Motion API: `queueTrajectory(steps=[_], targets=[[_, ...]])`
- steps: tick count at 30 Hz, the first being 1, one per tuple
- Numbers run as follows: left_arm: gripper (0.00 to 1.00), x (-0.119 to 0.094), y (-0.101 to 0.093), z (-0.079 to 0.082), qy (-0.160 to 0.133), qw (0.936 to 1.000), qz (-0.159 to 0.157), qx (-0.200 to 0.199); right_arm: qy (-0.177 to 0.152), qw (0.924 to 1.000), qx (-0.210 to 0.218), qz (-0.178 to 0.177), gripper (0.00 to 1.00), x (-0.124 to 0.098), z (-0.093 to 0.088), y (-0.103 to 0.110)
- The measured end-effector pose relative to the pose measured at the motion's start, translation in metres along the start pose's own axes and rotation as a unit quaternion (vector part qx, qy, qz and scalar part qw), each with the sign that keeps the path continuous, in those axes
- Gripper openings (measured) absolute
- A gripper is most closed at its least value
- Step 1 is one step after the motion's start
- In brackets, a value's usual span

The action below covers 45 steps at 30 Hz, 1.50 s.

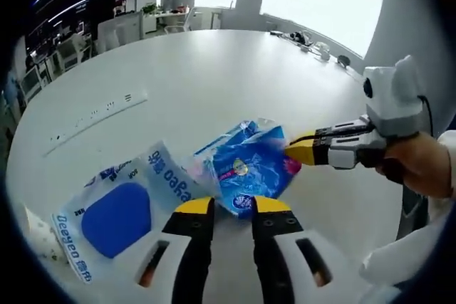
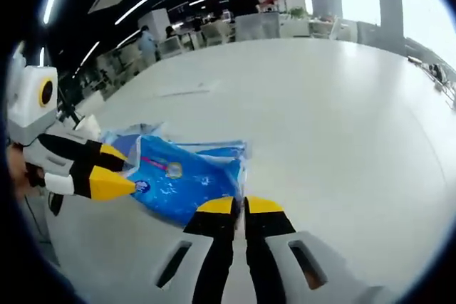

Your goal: Arrange the tabletop items into an orderly group along one side of the table until the central work area is clear of visible clutter.

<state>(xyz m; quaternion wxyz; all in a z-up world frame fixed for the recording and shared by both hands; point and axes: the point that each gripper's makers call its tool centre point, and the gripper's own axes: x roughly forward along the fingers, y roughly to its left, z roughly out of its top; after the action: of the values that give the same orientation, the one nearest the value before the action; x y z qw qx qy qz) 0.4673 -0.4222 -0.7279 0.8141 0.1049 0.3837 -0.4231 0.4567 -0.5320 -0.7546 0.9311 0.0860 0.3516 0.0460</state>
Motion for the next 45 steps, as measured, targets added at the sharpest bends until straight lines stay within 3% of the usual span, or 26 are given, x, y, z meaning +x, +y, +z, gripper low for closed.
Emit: queueTrajectory(steps=[5, 8, 18, 27, 34, 45], targets=[[0.24, -0.008, -0.005, 0.009, -0.018, 0.9998, -0.001, 0.012, -0.006, 0.9999, 0.009, -0.006, 0.22, -0.002, 0.000, -0.006], [0.30, -0.011, -0.005, 0.011, -0.023, 0.9996, 0.005, 0.014, -0.008, 0.9999, 0.014, -0.005, 0.27, -0.004, -0.002, -0.007], [0.56, -0.031, -0.001, 0.015, -0.052, 0.9981, 0.031, -0.009, -0.005, 0.9987, 0.051, 0.005, 0.57, -0.020, -0.008, -0.002], [0.75, -0.050, -0.003, 0.010, -0.078, 0.9950, 0.042, -0.046, -0.013, 0.9972, 0.069, 0.024, 0.64, -0.044, -0.007, 0.013], [0.79, -0.072, -0.002, -0.003, -0.089, 0.9930, 0.055, -0.055, -0.013, 0.9977, 0.060, 0.030, 0.66, -0.058, -0.013, 0.027], [0.83, -0.097, 0.002, -0.015, -0.089, 0.9922, 0.074, -0.045, -0.029, 0.9957, 0.079, 0.038, 0.69, -0.074, -0.021, 0.037]])
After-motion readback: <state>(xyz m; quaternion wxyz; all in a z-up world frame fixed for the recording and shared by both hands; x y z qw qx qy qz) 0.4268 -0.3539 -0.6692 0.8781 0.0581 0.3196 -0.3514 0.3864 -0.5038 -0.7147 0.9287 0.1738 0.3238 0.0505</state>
